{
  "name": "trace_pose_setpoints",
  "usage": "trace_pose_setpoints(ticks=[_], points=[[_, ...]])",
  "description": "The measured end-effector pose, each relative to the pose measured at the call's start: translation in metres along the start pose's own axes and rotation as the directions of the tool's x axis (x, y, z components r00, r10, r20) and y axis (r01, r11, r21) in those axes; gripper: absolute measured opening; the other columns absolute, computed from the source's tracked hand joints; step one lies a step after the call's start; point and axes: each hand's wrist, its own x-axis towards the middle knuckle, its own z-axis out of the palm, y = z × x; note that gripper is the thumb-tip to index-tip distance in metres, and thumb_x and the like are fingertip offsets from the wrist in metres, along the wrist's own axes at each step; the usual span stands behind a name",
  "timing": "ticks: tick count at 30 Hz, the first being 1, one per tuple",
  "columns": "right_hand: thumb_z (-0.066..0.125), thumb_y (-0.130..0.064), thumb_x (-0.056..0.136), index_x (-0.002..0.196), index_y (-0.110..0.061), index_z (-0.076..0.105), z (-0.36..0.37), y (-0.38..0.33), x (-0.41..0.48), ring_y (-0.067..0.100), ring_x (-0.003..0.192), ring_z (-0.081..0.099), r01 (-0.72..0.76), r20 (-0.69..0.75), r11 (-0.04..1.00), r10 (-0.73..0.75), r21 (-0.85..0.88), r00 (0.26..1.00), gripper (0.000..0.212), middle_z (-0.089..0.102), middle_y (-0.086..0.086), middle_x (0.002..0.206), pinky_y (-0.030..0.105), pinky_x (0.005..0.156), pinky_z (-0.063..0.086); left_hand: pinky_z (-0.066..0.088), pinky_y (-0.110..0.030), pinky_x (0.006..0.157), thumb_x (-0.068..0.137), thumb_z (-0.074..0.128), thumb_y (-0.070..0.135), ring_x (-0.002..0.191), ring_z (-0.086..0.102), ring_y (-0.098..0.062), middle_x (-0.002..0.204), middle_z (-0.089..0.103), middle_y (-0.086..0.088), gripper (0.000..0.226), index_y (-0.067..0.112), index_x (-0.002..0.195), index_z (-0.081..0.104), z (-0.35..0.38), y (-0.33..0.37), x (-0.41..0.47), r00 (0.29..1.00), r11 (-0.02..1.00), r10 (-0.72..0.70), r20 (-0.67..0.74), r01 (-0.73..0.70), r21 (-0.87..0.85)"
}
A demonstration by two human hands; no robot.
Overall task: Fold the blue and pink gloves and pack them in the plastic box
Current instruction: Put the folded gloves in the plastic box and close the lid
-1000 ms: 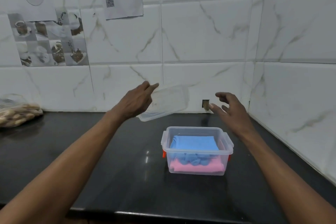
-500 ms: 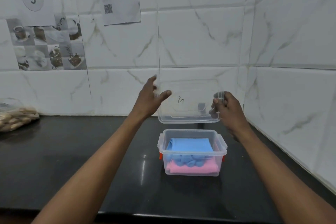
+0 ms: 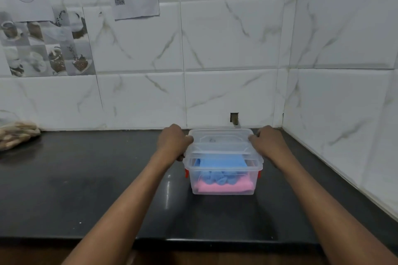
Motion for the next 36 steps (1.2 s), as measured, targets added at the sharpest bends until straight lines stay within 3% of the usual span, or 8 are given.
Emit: trace_pose_setpoints(ticks=[3, 7, 19, 21, 24, 28, 33, 36], points=[[0.05, -0.017, 0.092, 0.069, -0.005, 0.051, 0.011, 0.005, -0.005, 0.019, 0.058, 0.048, -0.02, -0.021, 0.994, 0.018, -0.108, 1.0, 0.026, 0.049, 0.004, 0.061, 0.026, 0.045, 0.026, 0.049, -0.029, 0.057, 0.086, 0.056, 0.027, 0.063, 0.064, -0.029, 0.066, 0.063, -0.009, 0.026, 0.008, 0.068, 0.052, 0.012, -0.001, -0.006, 0.997, 0.968, 0.034, -0.067, -0.016, 0.249], [0.05, -0.019, 0.092, 0.065, -0.007, 0.049, 0.014, 0.01, -0.005, 0.016, 0.055, 0.046, -0.032, -0.05, 0.988, 0.025, -0.15, 0.998, 0.03, 0.048, 0.003, 0.06, 0.026, 0.044, 0.024, 0.026, -0.027, 0.045, 0.085, 0.057, 0.027, 0.053, 0.042, -0.019, 0.062, 0.049, -0.002, 0.034, 0.013, 0.06, 0.04, 0.02, -0.005, -0.011, 0.983, 0.962, 0.054, -0.178, -0.003, 0.275], [0.052, -0.019, 0.092, 0.064, -0.011, 0.042, 0.016, 0.011, -0.001, 0.028, 0.073, 0.053, -0.041, 0.039, 0.967, 0.052, -0.25, 0.998, 0.031, 0.058, 0.01, 0.08, 0.026, 0.055, 0.034, 0.038, -0.028, 0.059, 0.082, 0.059, 0.033, 0.071, 0.052, -0.027, 0.064, 0.045, 0.001, 0.033, 0.017, 0.062, 0.038, 0.021, -0.004, -0.007, 0.992, 0.924, 0.05, -0.114, -0.003, 0.382], [0.052, -0.02, 0.092, 0.07, -0.01, 0.047, 0.016, 0.011, 0.001, 0.028, 0.076, 0.053, -0.036, 0.039, 0.962, 0.049, -0.27, 0.998, 0.025, 0.064, 0.013, 0.089, 0.027, 0.062, 0.036, 0.048, -0.029, 0.059, 0.08, 0.058, 0.032, 0.068, 0.063, -0.029, 0.064, 0.058, -0.003, 0.027, 0.012, 0.064, 0.048, 0.019, -0.008, -0.006, 0.998, 0.947, -0.005, -0.064, 0.025, 0.32], [0.05, -0.022, 0.094, 0.09, -0.007, 0.059, 0.017, 0.01, 0.002, 0.028, 0.081, 0.055, -0.03, 0.062, 0.956, 0.05, -0.293, 0.997, 0.018, 0.068, 0.014, 0.105, 0.027, 0.067, 0.038, 0.057, -0.029, 0.054, 0.083, 0.064, 0.027, 0.043, 0.064, -0.024, 0.059, 0.067, -0.012, 0.028, 0.001, 0.073, 0.061, 0.016, -0.02, -0.001, 0.989, 0.991, -0.13, 0.067, 0.131, -0.006], [0.037, -0.015, 0.1, 0.145, -0.009, 0.044, 0.025, 0.012, 0.001, 0.03, 0.131, 0.048, 0.072, 0.182, 0.969, -0.029, -0.237, 0.983, 0.046, 0.048, 0.012, 0.149, 0.032, 0.103, 0.039, 0.052, -0.026, 0.042, 0.087, 0.07, 0.023, 0.035, 0.055, -0.018, 0.058, 0.059, -0.014, 0.031, -0.006, 0.079, 0.061, 0.018, -0.034, 0.0, 0.966, 0.923, -0.177, 0.187, 0.229, -0.311], [0.032, -0.014, 0.104, 0.151, -0.009, 0.032, 0.024, 0.01, 0.001, 0.026, 0.145, 0.029, 0.277, 0.329, 0.923, -0.182, -0.266, 0.927, 0.048, 0.024, 0.013, 0.161, 0.028, 0.11, 0.026, 0.046, -0.024, 0.041, 0.083, 0.075, 0.02, 0.039, 0.048, -0.015, 0.061, 0.056, -0.011, 0.025, -0.002, 0.078, 0.065, 0.019, -0.045, 0.002, 0.918, 0.803, -0.231, 0.321, 0.366, -0.47], [0.03, -0.014, 0.103, 0.153, -0.012, 0.03, 0.021, 0.009, 0.008, 0.022, 0.147, 0.027, 0.322, 0.4, 0.906, -0.196, -0.275, 0.895, 0.05, 0.023, 0.007, 0.162, 0.026, 0.115, 0.02, 0.045, -0.022, 0.042, 0.08, 0.075, 0.022, 0.042, 0.049, -0.012, 0.065, 0.06, -0.008, 0.044, -0.006, 0.113, 0.065, 0.016, -0.05, 0.005, 0.876, 0.745, -0.214, 0.433, 0.433, -0.507]])
